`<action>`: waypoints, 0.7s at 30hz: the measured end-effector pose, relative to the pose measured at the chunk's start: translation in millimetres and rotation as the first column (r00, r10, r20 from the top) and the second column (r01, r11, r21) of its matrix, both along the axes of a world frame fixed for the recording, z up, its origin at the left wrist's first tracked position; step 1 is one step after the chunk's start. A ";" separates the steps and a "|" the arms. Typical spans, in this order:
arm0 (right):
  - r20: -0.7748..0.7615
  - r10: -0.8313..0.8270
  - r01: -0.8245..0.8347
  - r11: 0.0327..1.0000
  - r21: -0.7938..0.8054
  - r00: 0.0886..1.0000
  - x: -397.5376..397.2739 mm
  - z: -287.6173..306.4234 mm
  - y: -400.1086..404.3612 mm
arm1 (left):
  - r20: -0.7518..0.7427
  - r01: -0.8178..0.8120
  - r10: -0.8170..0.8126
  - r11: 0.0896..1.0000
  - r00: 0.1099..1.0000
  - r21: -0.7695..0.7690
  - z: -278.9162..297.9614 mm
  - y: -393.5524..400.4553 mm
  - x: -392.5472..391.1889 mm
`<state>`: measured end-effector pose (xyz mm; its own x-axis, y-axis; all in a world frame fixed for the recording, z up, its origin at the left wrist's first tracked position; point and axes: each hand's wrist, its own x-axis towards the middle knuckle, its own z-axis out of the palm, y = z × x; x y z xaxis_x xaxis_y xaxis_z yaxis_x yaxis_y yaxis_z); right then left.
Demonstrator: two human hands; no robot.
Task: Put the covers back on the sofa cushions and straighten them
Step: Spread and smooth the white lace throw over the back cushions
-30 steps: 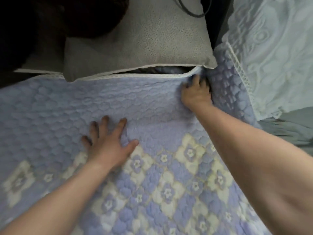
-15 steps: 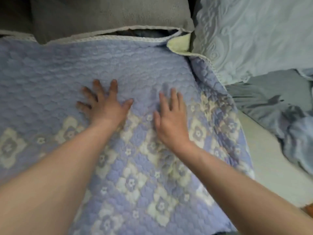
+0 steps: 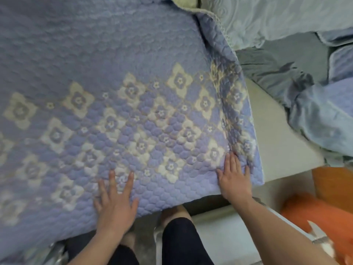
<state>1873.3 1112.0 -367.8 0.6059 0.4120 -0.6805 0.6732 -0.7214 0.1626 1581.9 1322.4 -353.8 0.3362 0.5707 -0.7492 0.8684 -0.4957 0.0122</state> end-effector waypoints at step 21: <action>-0.283 0.374 -0.318 0.921 0.224 0.883 -368.5 80.0 478.2 | 0.293 -0.715 0.692 0.698 0.659 -0.042 71.3 260.5 -344.0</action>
